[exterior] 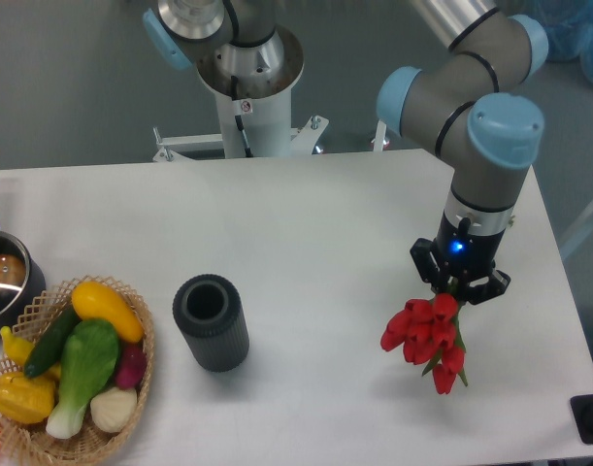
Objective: Insert the flowers into the vase
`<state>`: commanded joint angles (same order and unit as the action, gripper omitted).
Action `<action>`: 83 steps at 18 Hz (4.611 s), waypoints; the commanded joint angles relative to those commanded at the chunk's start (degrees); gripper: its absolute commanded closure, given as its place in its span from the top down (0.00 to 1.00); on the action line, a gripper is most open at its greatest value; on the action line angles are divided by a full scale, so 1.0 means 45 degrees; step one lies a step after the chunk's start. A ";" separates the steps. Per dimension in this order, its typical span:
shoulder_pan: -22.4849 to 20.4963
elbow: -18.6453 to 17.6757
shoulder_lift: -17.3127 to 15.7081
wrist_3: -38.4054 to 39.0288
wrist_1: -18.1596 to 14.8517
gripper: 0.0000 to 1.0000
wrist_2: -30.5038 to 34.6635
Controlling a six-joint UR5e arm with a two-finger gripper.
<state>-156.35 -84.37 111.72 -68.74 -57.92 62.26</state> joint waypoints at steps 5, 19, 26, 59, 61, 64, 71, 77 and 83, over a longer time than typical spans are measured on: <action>-0.1229 0.0078 -0.0704 0.0686 0.0685 0.00 -0.4610; -0.0685 -0.0332 -0.1427 0.1604 0.0743 0.00 -0.7665; -0.0724 -0.0546 -0.1428 0.1682 0.0821 0.00 -1.0980; 0.1151 -0.3867 -0.1975 0.0335 0.0821 0.00 -1.4442; 0.1151 -0.3906 -0.1897 0.0256 0.0821 0.00 -1.4442; 0.1248 -0.4159 -0.1779 -0.0075 0.0802 0.00 -1.4442; 0.1307 -0.5098 -0.1312 -0.1325 0.0821 0.00 -1.4266; 0.1307 -0.5585 -0.0901 -0.2338 0.0919 0.00 -1.4072; 0.1327 -0.6307 -0.0392 -0.3980 0.0880 0.00 -1.3466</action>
<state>-150.38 -112.76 109.95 -86.65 -53.96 1.67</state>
